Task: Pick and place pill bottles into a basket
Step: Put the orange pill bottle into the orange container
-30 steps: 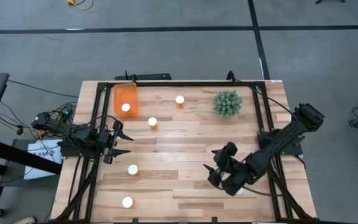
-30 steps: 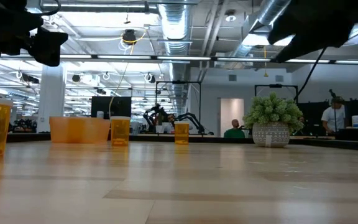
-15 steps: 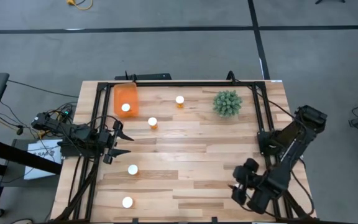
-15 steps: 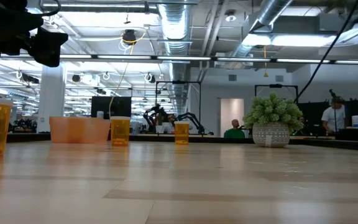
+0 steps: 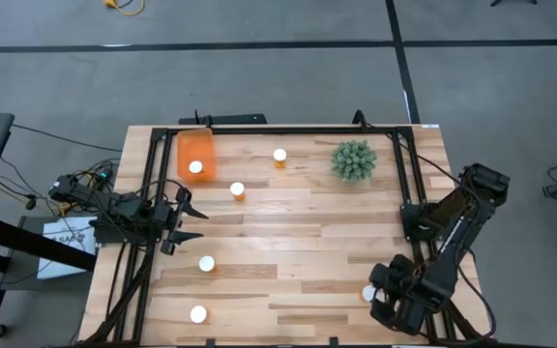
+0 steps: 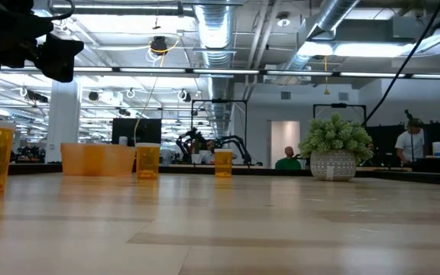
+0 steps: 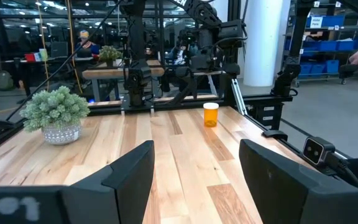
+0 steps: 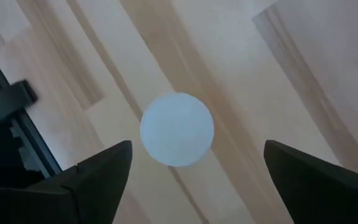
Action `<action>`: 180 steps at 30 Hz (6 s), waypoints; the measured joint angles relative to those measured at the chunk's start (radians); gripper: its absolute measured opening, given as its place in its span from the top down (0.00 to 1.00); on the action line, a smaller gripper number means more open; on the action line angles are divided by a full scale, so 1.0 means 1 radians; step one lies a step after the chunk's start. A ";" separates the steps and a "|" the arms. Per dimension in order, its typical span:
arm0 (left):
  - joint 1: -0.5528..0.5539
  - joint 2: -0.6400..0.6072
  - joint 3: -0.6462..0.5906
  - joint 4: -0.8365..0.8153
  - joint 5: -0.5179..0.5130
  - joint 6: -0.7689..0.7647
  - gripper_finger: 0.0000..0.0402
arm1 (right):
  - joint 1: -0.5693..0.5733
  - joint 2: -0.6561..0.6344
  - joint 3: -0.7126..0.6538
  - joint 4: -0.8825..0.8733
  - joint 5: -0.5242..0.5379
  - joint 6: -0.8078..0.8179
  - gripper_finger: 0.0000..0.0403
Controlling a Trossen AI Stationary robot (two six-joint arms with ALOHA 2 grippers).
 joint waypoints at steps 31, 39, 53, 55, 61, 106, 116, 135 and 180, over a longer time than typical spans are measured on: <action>0.000 0.000 0.000 -0.001 0.000 0.000 0.44 | -0.046 0.041 -0.024 0.138 -0.028 -0.266 0.10; 0.000 0.000 0.000 0.000 0.000 0.000 0.44 | -0.052 0.041 -0.075 0.182 -0.028 -0.269 0.11; 0.000 0.000 0.000 0.000 0.000 0.000 0.44 | -0.066 0.041 -0.075 0.173 -0.032 -0.277 0.45; 0.000 0.000 0.000 -0.001 0.000 0.000 0.44 | -0.075 0.041 -0.075 0.178 -0.028 -0.287 0.50; 0.000 0.000 0.000 0.000 0.000 0.000 0.44 | -0.113 0.041 -0.075 0.203 0.035 -0.356 0.51; 0.000 0.001 -0.001 0.075 -0.002 0.015 0.44 | -0.730 0.040 0.014 0.927 -0.039 -1.272 0.47; 0.029 0.073 0.018 -0.023 -0.263 -0.129 0.45 | -0.772 0.040 0.055 0.927 -0.037 -1.319 0.51; 0.200 0.755 0.349 0.124 -0.142 -0.082 0.47 | -0.866 0.040 0.095 0.982 -0.038 -1.339 0.44; 0.333 1.166 0.634 0.181 0.095 0.017 0.31 | -0.899 0.042 0.093 1.010 -0.037 -1.391 0.46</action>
